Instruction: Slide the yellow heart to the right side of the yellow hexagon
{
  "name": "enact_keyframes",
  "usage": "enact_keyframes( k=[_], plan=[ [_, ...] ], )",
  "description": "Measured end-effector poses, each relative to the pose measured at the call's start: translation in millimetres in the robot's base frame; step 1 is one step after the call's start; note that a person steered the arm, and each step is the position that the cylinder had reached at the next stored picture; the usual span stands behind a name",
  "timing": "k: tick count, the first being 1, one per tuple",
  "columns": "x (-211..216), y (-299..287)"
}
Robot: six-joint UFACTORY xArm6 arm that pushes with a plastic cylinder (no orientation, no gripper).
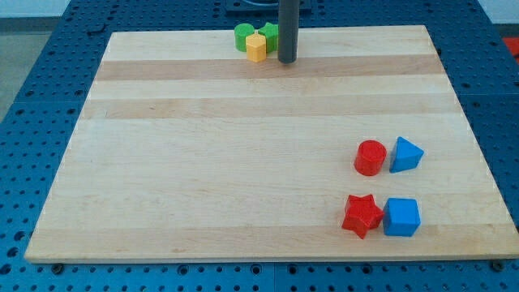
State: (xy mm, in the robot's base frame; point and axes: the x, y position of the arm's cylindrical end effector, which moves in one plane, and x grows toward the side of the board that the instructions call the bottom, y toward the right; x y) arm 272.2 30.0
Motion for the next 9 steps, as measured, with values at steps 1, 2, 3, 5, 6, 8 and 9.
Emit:
enact_keyframes(
  k=[1, 2, 3, 5, 6, 8, 9],
  plan=[
    [6, 15],
    [12, 44],
    [12, 69],
    [7, 72],
    [-6, 72],
    [-25, 66],
    [-25, 44]
  ],
)
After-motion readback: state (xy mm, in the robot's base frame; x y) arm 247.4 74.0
